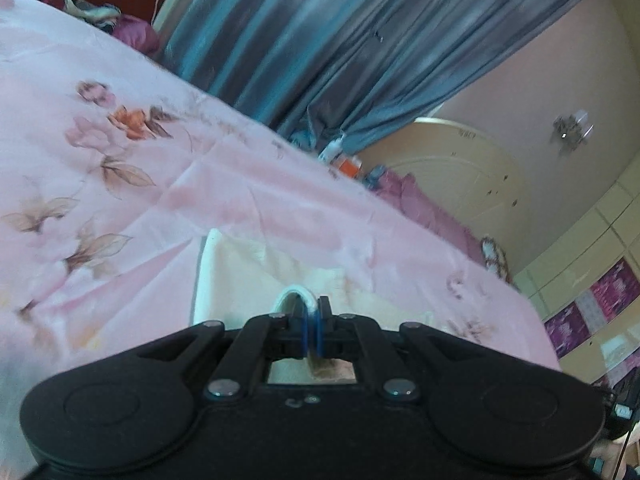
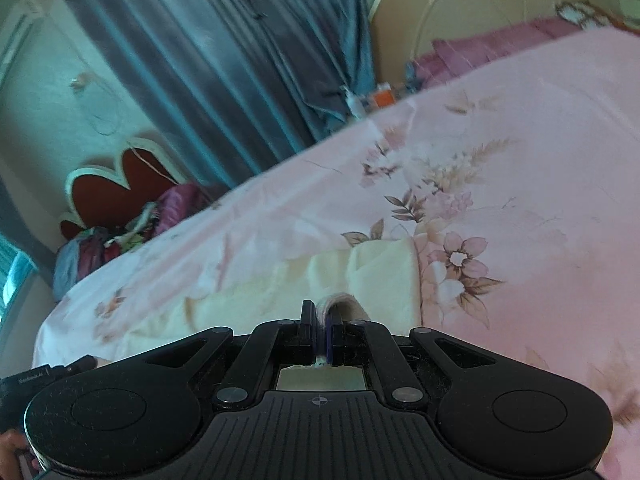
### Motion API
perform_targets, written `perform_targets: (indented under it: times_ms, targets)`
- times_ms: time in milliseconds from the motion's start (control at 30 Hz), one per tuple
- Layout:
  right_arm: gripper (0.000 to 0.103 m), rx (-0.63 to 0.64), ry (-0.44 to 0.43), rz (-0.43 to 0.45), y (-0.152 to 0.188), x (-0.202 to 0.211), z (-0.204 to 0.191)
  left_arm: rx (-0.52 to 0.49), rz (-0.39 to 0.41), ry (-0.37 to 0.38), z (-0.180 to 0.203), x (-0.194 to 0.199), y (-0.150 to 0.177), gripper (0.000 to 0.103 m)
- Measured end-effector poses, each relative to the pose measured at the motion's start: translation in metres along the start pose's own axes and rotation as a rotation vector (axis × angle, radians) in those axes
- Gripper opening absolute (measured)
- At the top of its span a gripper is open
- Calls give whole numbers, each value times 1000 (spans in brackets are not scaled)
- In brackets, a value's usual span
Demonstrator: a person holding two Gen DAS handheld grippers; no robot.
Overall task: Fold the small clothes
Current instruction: 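Lift the hem and fold it over toward the collar with both grippers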
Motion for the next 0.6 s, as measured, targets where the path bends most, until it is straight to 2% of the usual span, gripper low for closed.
perform_targets:
  times_ms: [133, 167, 200, 233, 267, 300, 333, 433, 533, 567, 600]
  targets:
    - [4, -21, 0, -28, -6, -27, 7, -8, -38, 14, -7, -28, -3, 4]
    - [4, -19, -9, -21, -8, -29, 7, -11, -40, 22, -8, -31, -5, 6]
    - [4, -11, -5, -2, -11, -31, 5, -11, -39, 27, -9, -34, -6, 13]
    - [12, -2, 18, 18, -14, -32, 5, -4, -24, 39, -10, -35, -8, 21]
    - [25, 1, 39, 41, -18, -32, 6, 3, -2, 49, -12, -34, -11, 33]
    - [58, 5, 37, 75, -22, -29, 4, 3, 21, 48, -13, -33, -14, 39]
    - [65, 17, 18, 116, -26, -24, 2, -2, 35, 44, -14, -32, -17, 40]
    - [65, 25, 10, 122, -32, -24, 4, -17, 52, 30, -19, -29, -23, 43]
    - [63, 75, 31, 70, -25, -34, 5, -81, -6, -7, -21, -35, -21, 39]
    - [61, 97, 40, 52, -22, -39, 4, -110, -29, -19, -21, -40, -20, 37]
    - [53, 117, 59, 27, -19, -45, 5, -134, -49, -26, -19, -43, -19, 35]
Point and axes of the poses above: each gripper's, at about its wrist camera, not at the fingertips, and x roughly against the way its jaws point, z to its right, y to its underside, the point moved 8 cm from there along -x, roughly the way its jaws point, and after that the axes turned 6 degrees about -x, right-handed, at the moved point
